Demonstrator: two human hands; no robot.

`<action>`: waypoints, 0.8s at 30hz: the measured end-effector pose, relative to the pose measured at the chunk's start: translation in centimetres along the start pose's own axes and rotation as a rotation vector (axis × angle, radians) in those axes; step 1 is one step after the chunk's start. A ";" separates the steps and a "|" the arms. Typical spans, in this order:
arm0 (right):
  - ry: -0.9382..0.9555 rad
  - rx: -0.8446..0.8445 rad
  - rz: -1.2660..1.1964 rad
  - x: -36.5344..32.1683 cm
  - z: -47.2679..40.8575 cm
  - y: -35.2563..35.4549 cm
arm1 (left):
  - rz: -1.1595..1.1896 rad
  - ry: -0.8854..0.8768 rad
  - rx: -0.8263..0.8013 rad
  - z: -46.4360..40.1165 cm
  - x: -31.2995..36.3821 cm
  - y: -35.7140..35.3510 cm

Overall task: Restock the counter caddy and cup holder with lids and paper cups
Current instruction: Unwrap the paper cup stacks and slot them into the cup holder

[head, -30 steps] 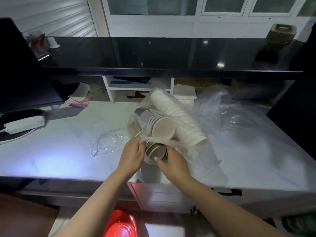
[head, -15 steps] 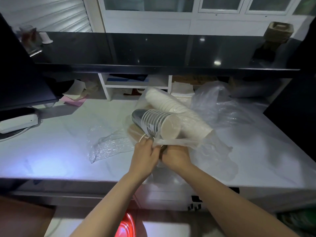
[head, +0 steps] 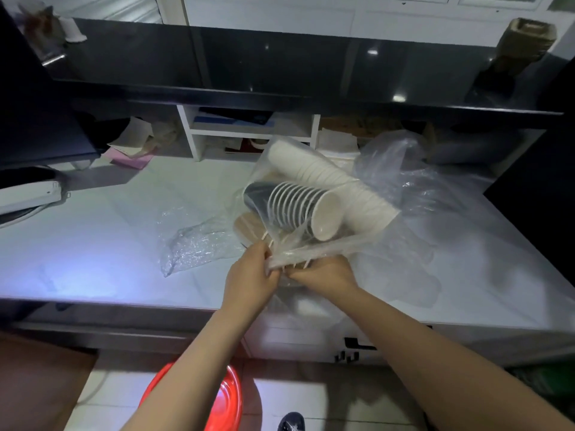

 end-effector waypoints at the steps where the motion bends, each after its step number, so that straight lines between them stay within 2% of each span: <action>1: 0.064 0.074 -0.010 -0.1 0.6 0.4 | -0.014 0.012 0.007 0.0 0.2 0.2; 5: 0.170 0.199 -0.048 0.4 1.9 1.3 | -0.109 0.064 0.026 0.0 2.1 -0.2; 11: 0.128 0.384 -0.321 1.6 2.4 3.0 | -0.063 0.069 0.038 -0.8 2.8 -0.2; 14: 0.088 0.401 -0.396 2.7 2.5 3.2 | -0.112 0.077 0.022 -1.9 2.7 0.2; 17: 0.114 0.416 -0.452 3.6 3.7 3.5 | -0.189 0.080 -0.021 -2.5 3.2 -0.3; 19: 0.137 0.435 -0.496 3.9 4.2 3.7 | -0.160 0.110 -0.038 -3.0 3.4 -0.4; 21: 0.140 0.459 -0.489 3.7 4.3 4.0 | -0.102 0.137 -0.048 -3.8 3.6 -0.3; 24: 0.214 0.436 -0.303 2.7 4.8 4.5 | -0.053 0.179 -0.041 -4.7 3.5 -0.1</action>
Point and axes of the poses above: each hand's wrist, its own z-axis away from the middle knuckle, its own y-axis out of the back of the hand, x = y × z, the point moved 4 cm from there along -z, towards the middle knuckle, and after that the axes turned 15 degrees about y, right-handed, at the moved point
